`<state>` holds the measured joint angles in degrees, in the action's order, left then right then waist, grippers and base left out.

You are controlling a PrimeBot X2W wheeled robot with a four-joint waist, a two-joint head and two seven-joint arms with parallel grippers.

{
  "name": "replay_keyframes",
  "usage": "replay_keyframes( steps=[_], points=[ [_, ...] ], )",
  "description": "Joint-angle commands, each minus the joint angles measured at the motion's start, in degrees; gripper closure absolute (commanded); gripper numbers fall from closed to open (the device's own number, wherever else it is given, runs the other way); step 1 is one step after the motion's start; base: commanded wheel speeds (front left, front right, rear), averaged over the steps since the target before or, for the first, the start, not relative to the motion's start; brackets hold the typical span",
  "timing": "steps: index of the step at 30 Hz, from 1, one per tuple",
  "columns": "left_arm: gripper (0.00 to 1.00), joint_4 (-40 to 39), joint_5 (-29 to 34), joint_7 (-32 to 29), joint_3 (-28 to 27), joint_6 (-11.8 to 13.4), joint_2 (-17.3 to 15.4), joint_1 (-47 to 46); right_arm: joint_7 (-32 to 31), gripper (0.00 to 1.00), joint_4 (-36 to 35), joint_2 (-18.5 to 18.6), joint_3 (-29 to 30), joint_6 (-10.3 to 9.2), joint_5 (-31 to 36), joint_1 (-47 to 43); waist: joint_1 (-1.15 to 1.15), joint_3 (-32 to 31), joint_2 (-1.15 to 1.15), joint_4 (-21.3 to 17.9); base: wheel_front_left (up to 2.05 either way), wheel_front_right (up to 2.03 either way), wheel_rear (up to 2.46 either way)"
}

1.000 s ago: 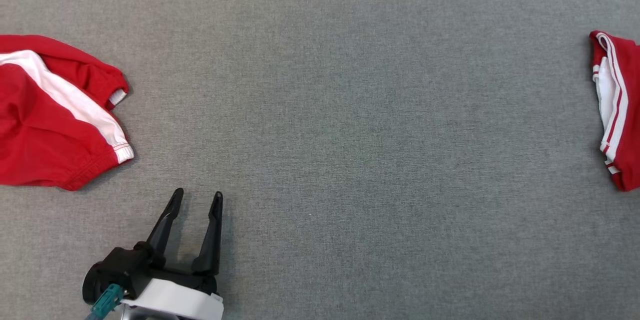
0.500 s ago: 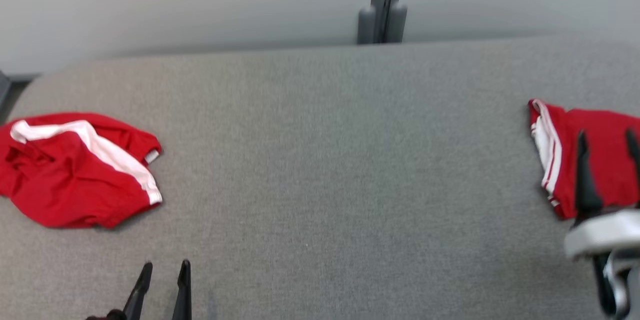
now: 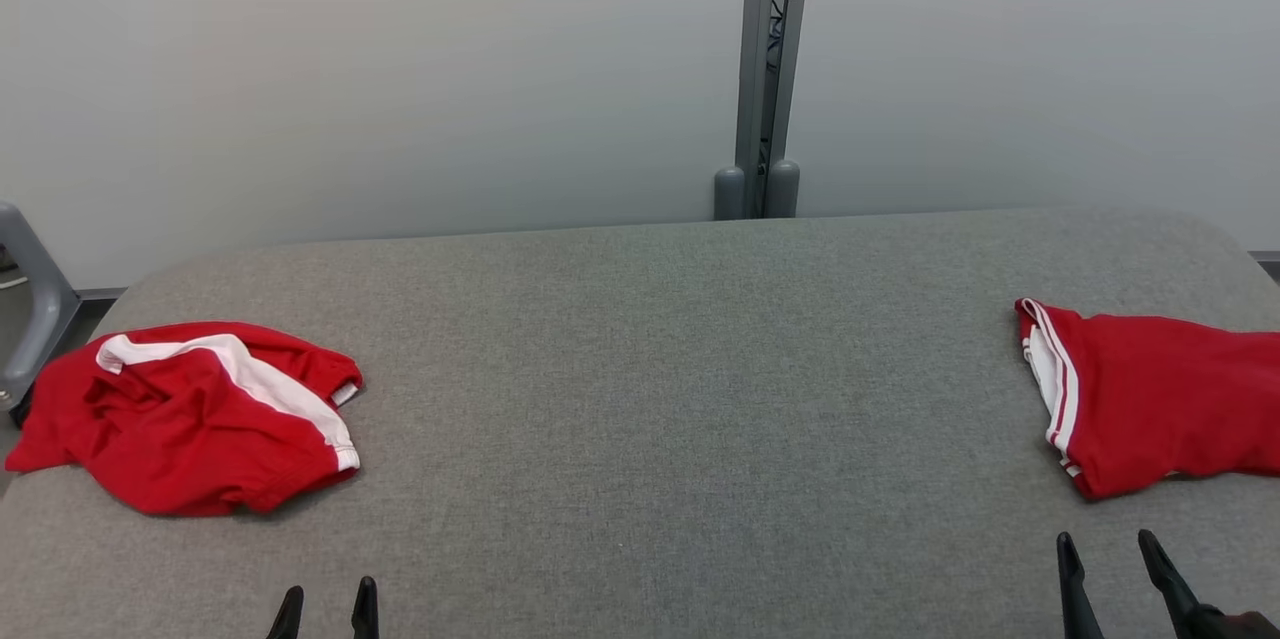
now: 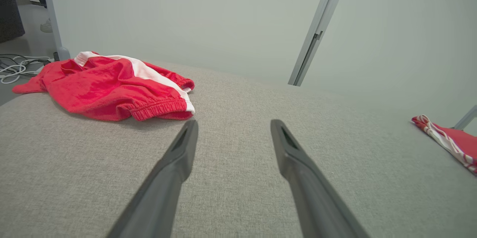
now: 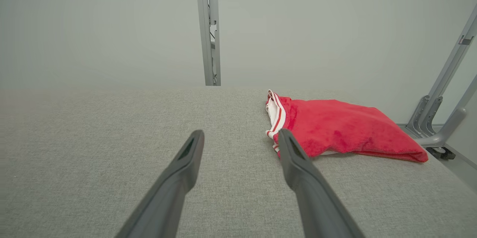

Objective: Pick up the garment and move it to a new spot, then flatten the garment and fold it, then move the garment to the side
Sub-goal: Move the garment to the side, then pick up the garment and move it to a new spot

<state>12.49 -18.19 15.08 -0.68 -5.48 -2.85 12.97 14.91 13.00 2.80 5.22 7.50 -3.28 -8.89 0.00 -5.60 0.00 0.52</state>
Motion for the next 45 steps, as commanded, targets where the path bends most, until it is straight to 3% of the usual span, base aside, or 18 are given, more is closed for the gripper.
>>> replay_keyframes(
  steps=[1, 18, 29, 34, 39, 45],
  points=[
    [0.0, 0.1, 0.2, 0.1, 0.2, 0.2, -0.2, 0.6, 0.4, 0.0, -0.1, 0.3, -0.6, -0.01, -0.8, -0.7, 0.0, -0.7, 0.0, 0.0, 0.0, 0.0, 0.0],
    [0.0, 0.5, 0.6, 0.1, 0.9, 0.0, -0.2, 0.1, 0.4, 0.0, -2.3, 0.2, -1.1, -0.01, -0.7, -2.5, 0.0, -0.8, 0.0, 1.5, 0.0, 0.0, 0.0],
    [0.0, -0.2, 3.6, 0.1, -1.1, -0.6, -0.2, 0.9, 0.4, 0.0, -2.2, 0.2, -4.7, 0.0, -3.4, -3.0, 0.0, -1.8, 0.0, 14.9, 0.0, 0.0, 0.0],
    [0.0, -0.8, 3.4, 0.1, -2.0, -1.1, -0.1, 1.2, 0.4, 0.0, -2.3, 0.2, -7.7, -0.01, -3.4, -1.9, 0.0, -1.1, 0.0, 18.3, 0.0, 0.0, 0.0],
    [0.0, -0.3, 2.6, 0.1, -0.2, -1.6, -0.1, -3.6, 0.4, 0.0, -3.1, 0.2, -8.0, 0.0, -1.2, 0.0, 0.0, 3.2, 0.0, 18.8, 0.0, 0.0, 0.0],
    [0.0, 4.5, -2.9, -0.7, 2.3, -1.9, -0.1, -18.9, 0.4, 0.0, -6.1, 1.3, -8.2, -0.01, 3.6, 7.2, 0.0, 17.6, 0.0, 16.4, 0.0, 0.0, 0.0]
  ],
)
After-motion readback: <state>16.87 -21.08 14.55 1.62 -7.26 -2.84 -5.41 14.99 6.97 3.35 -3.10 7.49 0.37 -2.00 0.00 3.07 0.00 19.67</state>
